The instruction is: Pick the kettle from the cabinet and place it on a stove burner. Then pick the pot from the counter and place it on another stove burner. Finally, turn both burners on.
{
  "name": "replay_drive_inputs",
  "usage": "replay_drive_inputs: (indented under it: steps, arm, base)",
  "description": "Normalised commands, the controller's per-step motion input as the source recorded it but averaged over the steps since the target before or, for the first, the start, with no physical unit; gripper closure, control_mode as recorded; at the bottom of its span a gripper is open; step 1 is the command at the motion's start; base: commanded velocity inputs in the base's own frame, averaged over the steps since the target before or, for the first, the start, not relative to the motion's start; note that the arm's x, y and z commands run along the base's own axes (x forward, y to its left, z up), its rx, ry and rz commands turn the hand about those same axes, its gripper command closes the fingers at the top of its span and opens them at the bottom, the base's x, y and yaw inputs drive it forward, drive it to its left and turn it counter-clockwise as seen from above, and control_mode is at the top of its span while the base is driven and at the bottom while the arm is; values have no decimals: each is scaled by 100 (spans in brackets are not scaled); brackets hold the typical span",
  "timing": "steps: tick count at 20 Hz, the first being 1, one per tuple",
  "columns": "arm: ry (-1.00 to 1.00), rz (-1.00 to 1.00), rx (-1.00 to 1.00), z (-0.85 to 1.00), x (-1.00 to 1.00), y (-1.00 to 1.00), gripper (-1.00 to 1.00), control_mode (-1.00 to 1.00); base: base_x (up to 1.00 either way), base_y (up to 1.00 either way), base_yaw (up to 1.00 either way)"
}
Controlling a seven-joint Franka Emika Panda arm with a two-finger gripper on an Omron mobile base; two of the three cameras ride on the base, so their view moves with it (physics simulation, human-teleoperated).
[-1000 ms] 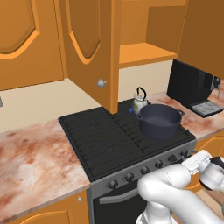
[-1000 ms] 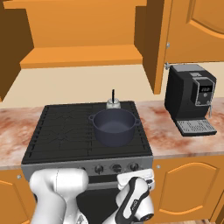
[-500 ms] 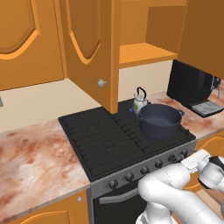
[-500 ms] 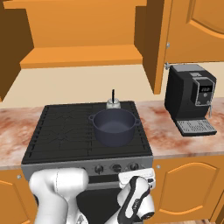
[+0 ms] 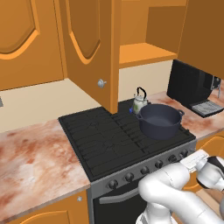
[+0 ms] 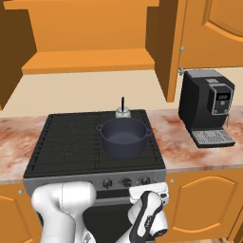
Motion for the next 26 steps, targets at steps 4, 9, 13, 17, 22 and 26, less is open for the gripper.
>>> replay_drive_inputs:
  steps: [4,9,13,17,22,26]
  arm:
    - [0,0,2,-9,9,-1,-100,-100]
    - [0,0,0,-14,14,0,-100,-100]
    - [0,1,1,-12,7,0,-100,-100]
    - [0,2,0,-13,15,0,100,-100]
    - [0,2,0,-9,13,0,100,-100]
    - [0,3,0,-2,4,0,100,-100]
  base:
    - [0,0,0]
    - [0,0,0]
    - [0,0,0]
    - [0,0,0]
    - [0,0,0]
    - [0,0,0]
